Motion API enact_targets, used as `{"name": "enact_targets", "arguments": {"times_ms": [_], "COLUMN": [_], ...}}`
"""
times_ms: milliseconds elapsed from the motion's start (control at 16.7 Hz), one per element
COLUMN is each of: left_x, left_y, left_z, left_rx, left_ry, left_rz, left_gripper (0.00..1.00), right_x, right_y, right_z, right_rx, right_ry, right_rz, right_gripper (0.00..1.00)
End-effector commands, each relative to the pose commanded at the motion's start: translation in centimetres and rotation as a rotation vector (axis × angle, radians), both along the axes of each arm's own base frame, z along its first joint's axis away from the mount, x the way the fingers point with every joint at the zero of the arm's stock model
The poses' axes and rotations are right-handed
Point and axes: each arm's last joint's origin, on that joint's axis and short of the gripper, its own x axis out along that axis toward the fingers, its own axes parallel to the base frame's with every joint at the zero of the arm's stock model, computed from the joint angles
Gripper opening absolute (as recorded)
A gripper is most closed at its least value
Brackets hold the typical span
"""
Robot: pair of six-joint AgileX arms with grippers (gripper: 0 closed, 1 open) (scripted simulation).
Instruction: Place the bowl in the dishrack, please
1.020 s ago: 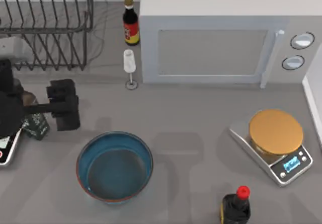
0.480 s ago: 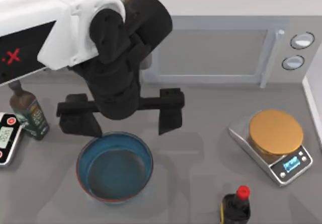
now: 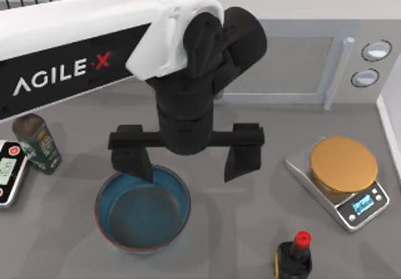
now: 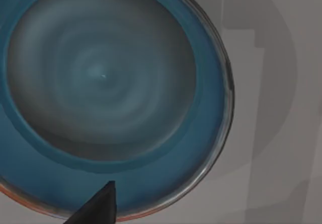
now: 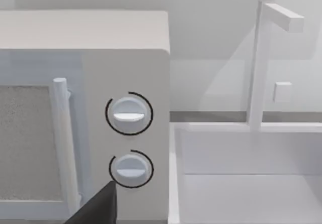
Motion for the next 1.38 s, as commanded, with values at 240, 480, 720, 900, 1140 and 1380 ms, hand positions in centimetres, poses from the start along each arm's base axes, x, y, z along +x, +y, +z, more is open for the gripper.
{"name": "enact_targets", "arguments": {"times_ms": [240,480,720,900,1140,1380], "left_x": [0.1,0.3,0.1,0.0,0.0,0.0], "left_y": [0.1,-0.2,-0.1,0.0,0.0,0.0], "left_z": [-0.5,-4.6,-9.1,-10.0,-10.0,-10.0], "left_rx": [0.001,-0.002,-0.005,0.0,0.0,0.0], "left_ry": [0.001,-0.002,-0.005,0.0,0.0,0.0], "left_rz": [0.001,0.0,0.0,0.0,0.0,0.0], "left_gripper": [1.0,1.0,1.0,1.0,0.85,0.55], "right_x": [0.0,0.0,0.0,0.0,0.0,0.0], "right_y": [0.0,0.0,0.0,0.0,0.0,0.0], "right_z": [0.0,0.0,0.0,0.0,0.0,0.0], "right_rx": [0.0,0.0,0.0,0.0,0.0,0.0], "right_ry": [0.0,0.0,0.0,0.0,0.0,0.0], "right_rz": [0.0,0.0,0.0,0.0,0.0,0.0], "right_gripper": [1.0,1.0,1.0,1.0,1.0,1.0]}}
